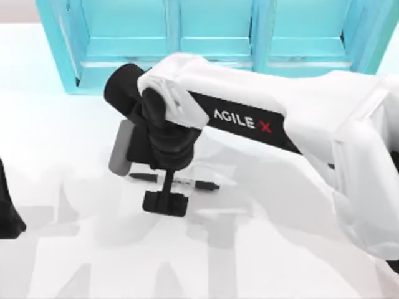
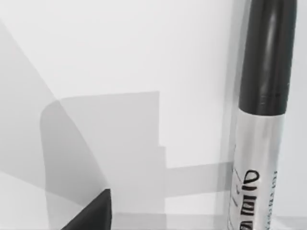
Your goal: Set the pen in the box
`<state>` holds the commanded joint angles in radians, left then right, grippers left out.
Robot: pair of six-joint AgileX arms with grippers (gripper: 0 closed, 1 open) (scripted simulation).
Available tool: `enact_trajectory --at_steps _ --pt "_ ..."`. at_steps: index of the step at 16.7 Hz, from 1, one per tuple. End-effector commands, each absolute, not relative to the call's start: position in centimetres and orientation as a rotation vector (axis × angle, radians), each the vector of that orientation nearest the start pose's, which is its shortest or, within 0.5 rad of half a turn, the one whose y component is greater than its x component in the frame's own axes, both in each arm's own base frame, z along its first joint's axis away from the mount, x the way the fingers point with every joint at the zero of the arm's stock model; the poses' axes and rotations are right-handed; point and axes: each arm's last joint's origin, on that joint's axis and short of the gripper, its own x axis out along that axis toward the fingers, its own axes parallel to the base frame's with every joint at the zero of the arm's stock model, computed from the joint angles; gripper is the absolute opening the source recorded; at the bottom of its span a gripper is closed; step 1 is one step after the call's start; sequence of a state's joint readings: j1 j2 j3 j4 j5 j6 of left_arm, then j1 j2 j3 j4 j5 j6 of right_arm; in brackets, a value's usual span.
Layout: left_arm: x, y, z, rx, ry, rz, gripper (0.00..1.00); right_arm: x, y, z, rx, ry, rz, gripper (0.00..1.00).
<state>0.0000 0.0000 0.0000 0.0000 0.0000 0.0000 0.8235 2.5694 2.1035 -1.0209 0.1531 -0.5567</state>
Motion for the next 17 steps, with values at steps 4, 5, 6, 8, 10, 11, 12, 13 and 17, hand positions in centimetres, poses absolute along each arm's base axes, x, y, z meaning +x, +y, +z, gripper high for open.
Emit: enact_trajectory --at_steps 4,5,6,8,10,11,12,13,17 --pt "10.57 -0.12 16.00 0.000 0.000 0.000 1.00 34.01 36.88 8.46 -1.165 1.184 0.945 1.00" --pt "10.57 -0.12 16.00 0.000 0.000 0.000 1.00 34.01 36.88 8.46 -1.165 1.184 0.945 0.92" --pt "10.57 -0.12 16.00 0.000 0.000 0.000 1.00 34.01 36.88 8.46 -1.165 1.184 0.945 0.85" --pt "10.57 -0.12 16.00 0.000 0.000 0.000 1.00 34.01 36.88 8.46 -1.165 1.184 0.945 0.70" --pt "10.57 -0.12 16.00 0.000 0.000 0.000 1.00 34.01 36.88 8.46 -1.165 1.184 0.945 0.55" --pt "10.57 -0.12 16.00 0.000 0.000 0.000 1.00 34.01 36.88 8.46 -1.165 1.184 0.945 0.47" --pt "10.57 -0.12 16.00 0.000 0.000 0.000 1.00 34.01 36.88 8.46 -1.165 1.184 0.945 0.40" --pt "10.57 -0.12 16.00 0.000 0.000 0.000 1.00 34.01 36.88 8.46 -1.165 1.184 0.945 0.32" --pt "10.57 -0.12 16.00 0.000 0.000 0.000 1.00 34.01 36.88 8.46 -1.165 1.184 0.945 0.02"
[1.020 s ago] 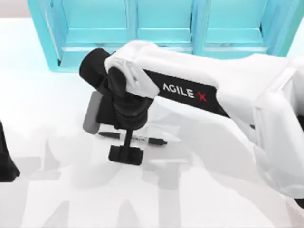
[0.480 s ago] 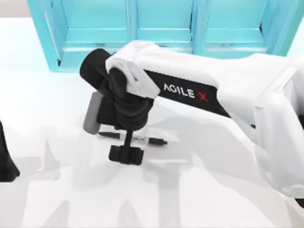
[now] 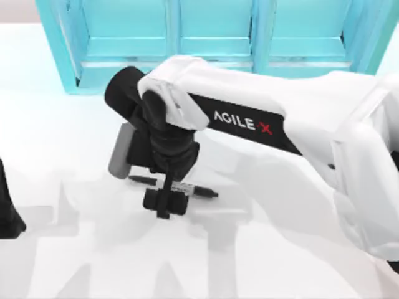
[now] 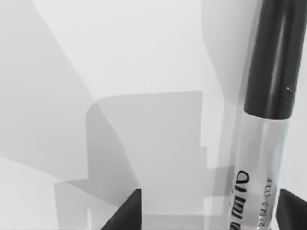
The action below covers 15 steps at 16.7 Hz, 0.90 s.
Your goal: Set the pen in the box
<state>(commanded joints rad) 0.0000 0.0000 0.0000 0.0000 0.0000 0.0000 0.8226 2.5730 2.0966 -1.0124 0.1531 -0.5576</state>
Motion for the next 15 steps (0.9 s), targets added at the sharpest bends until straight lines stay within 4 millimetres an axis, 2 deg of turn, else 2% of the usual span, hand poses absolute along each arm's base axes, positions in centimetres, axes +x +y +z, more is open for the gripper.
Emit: enact_trajectory --at_steps 8,9,12,15 --pt "10.6 -0.1 16.0 0.000 0.000 0.000 1.00 34.0 36.9 8.5 -1.165 1.184 0.945 0.00" --pt "10.6 -0.1 16.0 0.000 0.000 0.000 1.00 32.9 37.0 11.8 -1.099 1.181 0.973 0.00" --pt "10.6 -0.1 16.0 0.000 0.000 0.000 1.00 32.9 37.3 12.4 -1.106 1.183 0.977 0.00" --pt "10.6 -0.1 16.0 0.000 0.000 0.000 1.00 33.2 37.6 15.3 -1.108 1.185 0.973 0.00"
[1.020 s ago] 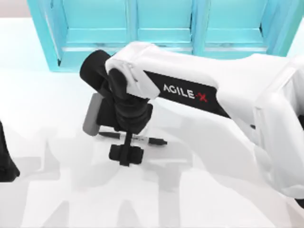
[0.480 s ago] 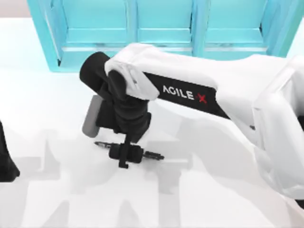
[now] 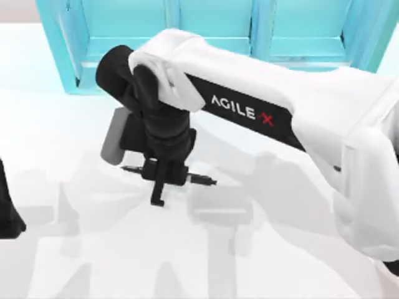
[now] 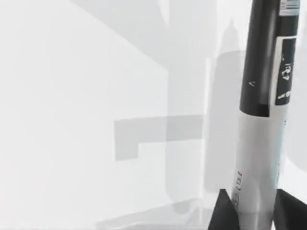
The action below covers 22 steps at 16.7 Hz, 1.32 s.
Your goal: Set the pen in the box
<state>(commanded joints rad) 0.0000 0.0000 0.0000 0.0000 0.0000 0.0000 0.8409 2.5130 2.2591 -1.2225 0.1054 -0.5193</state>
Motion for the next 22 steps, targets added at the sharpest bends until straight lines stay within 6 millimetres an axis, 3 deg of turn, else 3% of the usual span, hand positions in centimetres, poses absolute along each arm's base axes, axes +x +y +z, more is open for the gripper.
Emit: enact_trajectory --at_steps 3,6,12,14,17,22 --pt "10.6 -0.1 16.0 0.000 0.000 0.000 1.00 33.1 37.5 19.2 -1.104 1.183 0.972 0.00" --pt "10.6 -0.1 16.0 0.000 0.000 0.000 1.00 32.9 37.1 21.4 -1.100 1.182 0.973 0.00" --pt "10.6 -0.1 16.0 0.000 0.000 0.000 1.00 32.8 37.1 21.8 -1.098 1.179 0.973 0.00" --pt "10.6 -0.1 16.0 0.000 0.000 0.000 1.00 33.6 35.9 22.6 -1.058 1.199 0.924 0.00" --pt "10.6 -0.1 16.0 0.000 0.000 0.000 1.00 36.2 31.1 25.0 -0.900 1.288 0.733 0.00" --pt "10.6 -0.1 16.0 0.000 0.000 0.000 1.00 40.8 17.7 27.8 -0.420 1.523 0.153 0.00"
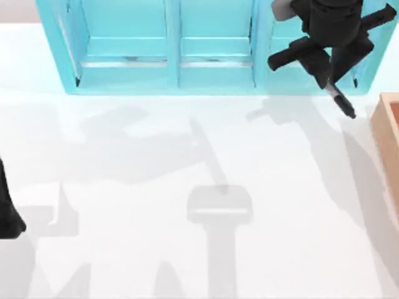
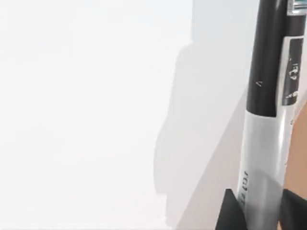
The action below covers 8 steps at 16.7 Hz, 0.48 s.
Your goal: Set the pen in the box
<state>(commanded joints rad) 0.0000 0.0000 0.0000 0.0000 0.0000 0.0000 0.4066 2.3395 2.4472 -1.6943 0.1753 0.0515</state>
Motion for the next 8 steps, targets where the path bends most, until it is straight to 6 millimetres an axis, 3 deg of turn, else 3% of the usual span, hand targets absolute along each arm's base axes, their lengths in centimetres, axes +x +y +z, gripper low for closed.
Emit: enact_trajectory --at_steps 4,8 --pt "10.6 -0.1 16.0 0.000 0.000 0.000 1.00 42.1 5.9 27.6 0.058 1.638 -0.448 0.00" --pt "10.6 -0.1 16.0 0.000 0.000 0.000 1.00 41.4 -4.0 26.3 0.504 1.600 -1.002 0.00"
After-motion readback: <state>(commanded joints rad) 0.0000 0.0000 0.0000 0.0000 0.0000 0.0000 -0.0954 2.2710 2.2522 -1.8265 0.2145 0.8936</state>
